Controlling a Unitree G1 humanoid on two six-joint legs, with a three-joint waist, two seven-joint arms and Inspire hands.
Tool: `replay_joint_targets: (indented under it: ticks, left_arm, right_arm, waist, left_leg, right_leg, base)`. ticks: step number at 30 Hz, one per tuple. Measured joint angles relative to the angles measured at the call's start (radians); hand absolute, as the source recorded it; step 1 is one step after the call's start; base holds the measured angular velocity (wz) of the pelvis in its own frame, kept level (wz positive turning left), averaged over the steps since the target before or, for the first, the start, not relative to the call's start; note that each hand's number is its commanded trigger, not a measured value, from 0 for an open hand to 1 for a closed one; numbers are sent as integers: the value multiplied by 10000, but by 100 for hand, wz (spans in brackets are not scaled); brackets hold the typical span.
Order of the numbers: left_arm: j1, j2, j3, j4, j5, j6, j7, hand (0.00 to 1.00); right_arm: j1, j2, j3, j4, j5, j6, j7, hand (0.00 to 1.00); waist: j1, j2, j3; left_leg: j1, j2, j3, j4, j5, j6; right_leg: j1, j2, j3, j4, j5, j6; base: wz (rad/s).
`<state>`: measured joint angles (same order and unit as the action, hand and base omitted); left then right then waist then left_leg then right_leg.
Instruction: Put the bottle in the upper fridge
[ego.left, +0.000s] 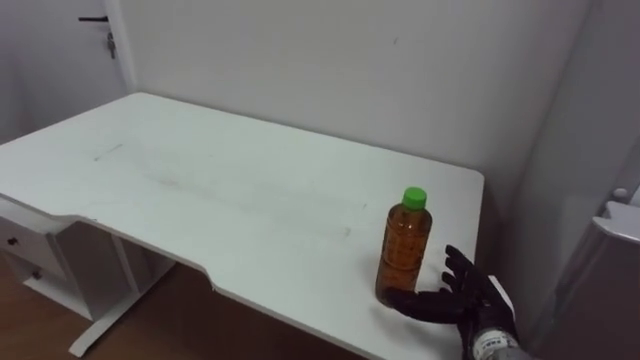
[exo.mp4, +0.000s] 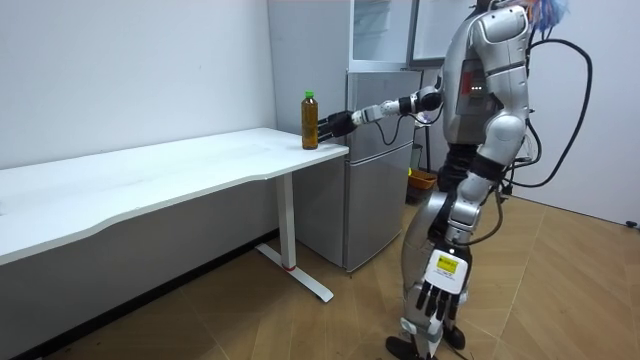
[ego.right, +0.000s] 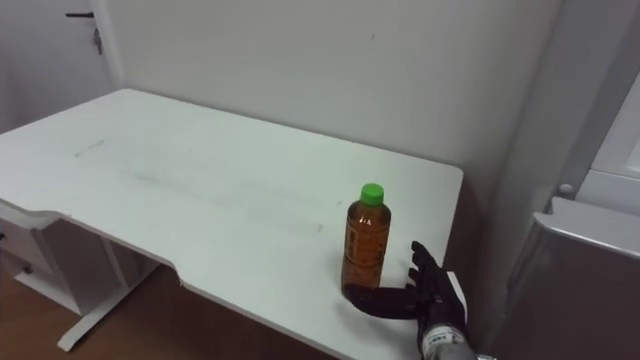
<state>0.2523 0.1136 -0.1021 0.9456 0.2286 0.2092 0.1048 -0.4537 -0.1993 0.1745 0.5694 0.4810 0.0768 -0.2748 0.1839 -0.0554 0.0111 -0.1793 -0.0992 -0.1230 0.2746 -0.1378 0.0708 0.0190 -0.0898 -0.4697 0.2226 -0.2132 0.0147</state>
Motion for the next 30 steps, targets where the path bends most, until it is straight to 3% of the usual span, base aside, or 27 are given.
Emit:
replay_joint_targets:
  ticks: [5,8,11,23,30]
  left_arm:
    - [-157,30,-41,267,-37,-284,100,0]
    - [-234,16,-418,267,-424,-289,159,0]
    - [-412,71,-496,285,-809,-315,117,0]
    - [-681,211,-907,400,-1561,-544,14,0]
    - [-683,222,-1082,485,-1565,-574,3,0]
  right_arm:
    - [-409,-6,-8,418,-733,-341,-238,0]
    - [-760,-8,-24,837,-1171,-528,-432,0]
    - [-1111,-31,-40,1281,-1379,-706,-511,0]
    - [-1422,-162,-209,1708,-1417,-1215,-649,0]
    - [-1731,-395,-199,2052,-1515,-1185,-771,0]
  waist:
    - [29,10,40]
    - [46,160,140]
    - [46,217,182]
    - [354,266,175]
    - [532,227,183]
  left_leg:
    - [-383,-2,8,8,178,7]
    - [-535,-21,10,58,201,31]
    - [-782,-21,-51,157,261,21]
    - [-1395,31,-10,160,565,-77]
    - [-1440,33,114,-12,692,-107]
  right_leg:
    - [-524,-67,13,238,3,-17]
    - [-714,-122,28,390,6,-24]
    - [-938,-114,38,458,40,-79]
    - [-1775,-159,278,758,-29,-239]
    - [-2036,-299,306,1106,-179,-312]
  base:
    - [-1]
    - [0]
    - [1]
    - [-2]
    - [-2]
